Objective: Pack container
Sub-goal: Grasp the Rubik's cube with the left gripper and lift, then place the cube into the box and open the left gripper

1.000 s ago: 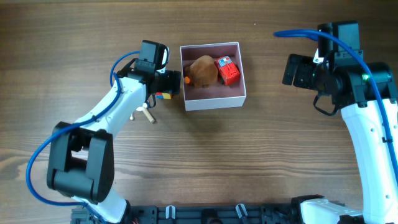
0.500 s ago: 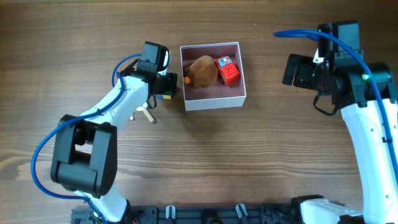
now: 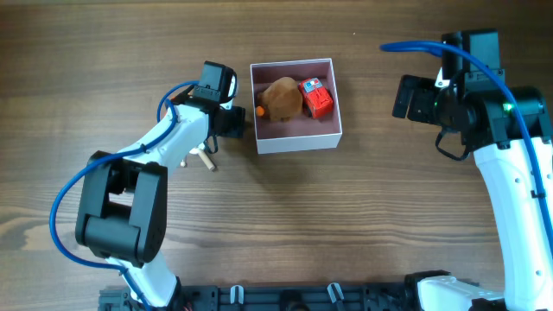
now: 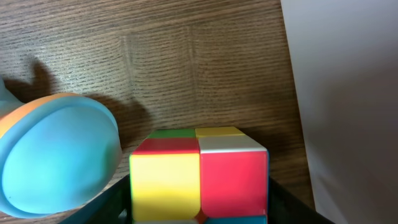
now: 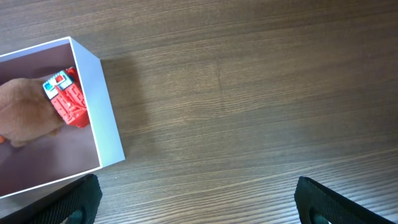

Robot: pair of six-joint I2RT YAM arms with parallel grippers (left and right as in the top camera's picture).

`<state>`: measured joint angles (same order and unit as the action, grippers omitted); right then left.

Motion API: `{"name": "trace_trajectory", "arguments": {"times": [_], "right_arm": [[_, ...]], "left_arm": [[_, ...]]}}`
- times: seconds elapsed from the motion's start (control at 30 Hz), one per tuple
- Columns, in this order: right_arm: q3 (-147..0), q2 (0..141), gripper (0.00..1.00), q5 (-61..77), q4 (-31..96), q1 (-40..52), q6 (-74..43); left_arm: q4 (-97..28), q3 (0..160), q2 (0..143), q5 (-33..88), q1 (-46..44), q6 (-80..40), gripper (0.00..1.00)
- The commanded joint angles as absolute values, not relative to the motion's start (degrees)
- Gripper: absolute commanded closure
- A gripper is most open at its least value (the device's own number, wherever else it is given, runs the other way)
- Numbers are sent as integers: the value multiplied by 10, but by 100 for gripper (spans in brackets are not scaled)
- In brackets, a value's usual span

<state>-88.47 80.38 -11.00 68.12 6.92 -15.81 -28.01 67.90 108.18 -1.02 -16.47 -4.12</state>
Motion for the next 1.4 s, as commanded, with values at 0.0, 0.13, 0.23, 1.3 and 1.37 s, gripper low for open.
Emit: {"name": "trace_trajectory", "arguments": {"times": [0.0, 0.13, 0.23, 1.3, 1.37], "right_arm": [[-882, 807, 0, -120, 678, 67, -167], [-882, 807, 0, -120, 678, 67, -167], [-882, 807, 0, -120, 678, 67, -167], [-882, 807, 0, -120, 677, 67, -167], [-882, 807, 0, -120, 677, 67, -167]], "left_arm": [[-296, 695, 1065, -14, -168, -39, 43], [-360, 741, 1018, -22, -168, -39, 64], [-392, 762, 995, -31, -168, -39, 64], [-331, 872, 1162, -82, -451, -429, 63], [-329, 872, 1166, -82, -453, -429, 60]]}}
